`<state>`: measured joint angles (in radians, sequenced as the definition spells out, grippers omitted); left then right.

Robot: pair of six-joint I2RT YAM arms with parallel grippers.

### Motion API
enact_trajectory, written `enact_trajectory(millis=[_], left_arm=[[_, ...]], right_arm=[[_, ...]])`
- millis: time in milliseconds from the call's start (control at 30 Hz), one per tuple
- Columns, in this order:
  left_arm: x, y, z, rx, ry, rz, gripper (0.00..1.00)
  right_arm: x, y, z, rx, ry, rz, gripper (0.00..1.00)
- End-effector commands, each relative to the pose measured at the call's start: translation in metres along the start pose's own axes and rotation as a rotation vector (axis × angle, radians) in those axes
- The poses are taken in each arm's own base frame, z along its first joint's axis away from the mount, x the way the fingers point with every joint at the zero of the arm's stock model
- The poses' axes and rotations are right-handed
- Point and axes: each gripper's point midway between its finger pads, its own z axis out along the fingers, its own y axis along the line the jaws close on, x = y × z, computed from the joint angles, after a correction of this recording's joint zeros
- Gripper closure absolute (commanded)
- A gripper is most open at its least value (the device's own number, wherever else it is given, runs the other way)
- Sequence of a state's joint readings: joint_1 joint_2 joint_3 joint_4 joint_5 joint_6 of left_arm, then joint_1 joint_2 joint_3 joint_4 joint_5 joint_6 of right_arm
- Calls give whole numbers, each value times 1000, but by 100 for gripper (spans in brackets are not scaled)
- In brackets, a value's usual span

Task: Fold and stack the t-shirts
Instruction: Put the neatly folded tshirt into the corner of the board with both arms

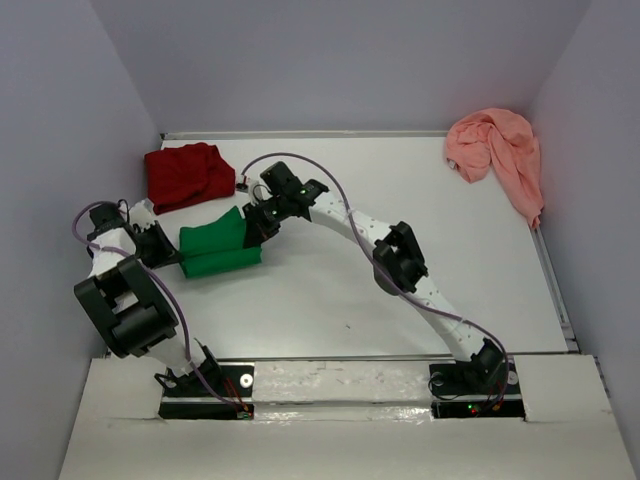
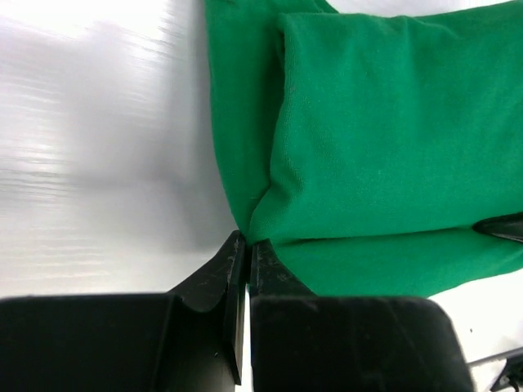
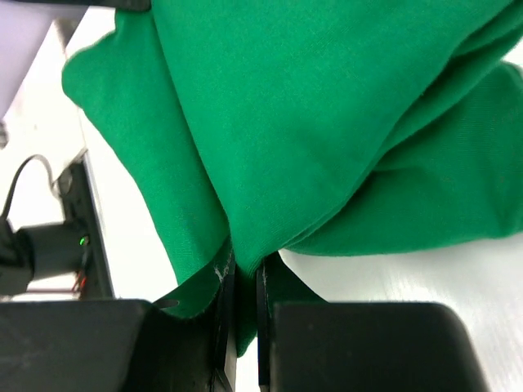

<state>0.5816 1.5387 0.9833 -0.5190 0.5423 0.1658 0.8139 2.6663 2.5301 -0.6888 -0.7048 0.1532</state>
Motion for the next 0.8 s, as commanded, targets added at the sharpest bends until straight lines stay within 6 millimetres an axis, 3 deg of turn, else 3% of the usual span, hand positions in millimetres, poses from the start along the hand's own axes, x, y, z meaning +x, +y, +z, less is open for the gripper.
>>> enact_trajectory(millis=[0, 100, 233, 267, 300, 333, 400, 433, 533, 567, 633, 667, 700, 733, 767], left_arm=[[-60, 67, -21, -264, -198, 108, 100], [-82, 61, -21, -242, -256, 120, 100], [-97, 62, -17, -247, -271, 104, 100], [-97, 60, -17, -238, -271, 104, 98], [-97, 57, -15, -217, -271, 101, 89], [-96, 55, -14, -210, -271, 102, 61], [-94, 55, -13, -220, -276, 102, 41], [-92, 54, -12, -214, -272, 110, 30], [-83, 50, -8, -189, -234, 124, 23], [-81, 47, -8, -182, -224, 132, 16], [-80, 44, -12, -176, -223, 136, 15], [-85, 37, -18, -171, -248, 154, 14], [-92, 31, -24, -154, -270, 163, 14], [-93, 28, -26, -154, -279, 170, 14], [-102, 7, -34, -82, -314, 209, 14]], right_arm=[[-52, -45, -48, 214, -150, -25, 100], [-69, -45, -41, 186, -215, -6, 100], [-61, -43, -21, 87, -214, 70, 100], [-57, -44, -16, 74, -204, 84, 100], [-52, -46, -13, 67, -192, 99, 95], [-48, -46, -10, 53, -182, 106, 61], [-42, -44, -7, 26, -165, 105, 32], [-35, -41, -2, 20, -144, 106, 2], [-38, -28, -11, -13, -141, 65, 0], [-34, -26, -11, -22, -128, 61, 0], [-43, -16, -24, -14, -142, 31, 0], [-38, -21, -25, 15, -133, 27, 0], [-44, -14, -35, 28, -146, 9, 3], [-41, -21, -33, 56, -141, 6, 3], [-42, -25, -41, 115, -146, -9, 35]])
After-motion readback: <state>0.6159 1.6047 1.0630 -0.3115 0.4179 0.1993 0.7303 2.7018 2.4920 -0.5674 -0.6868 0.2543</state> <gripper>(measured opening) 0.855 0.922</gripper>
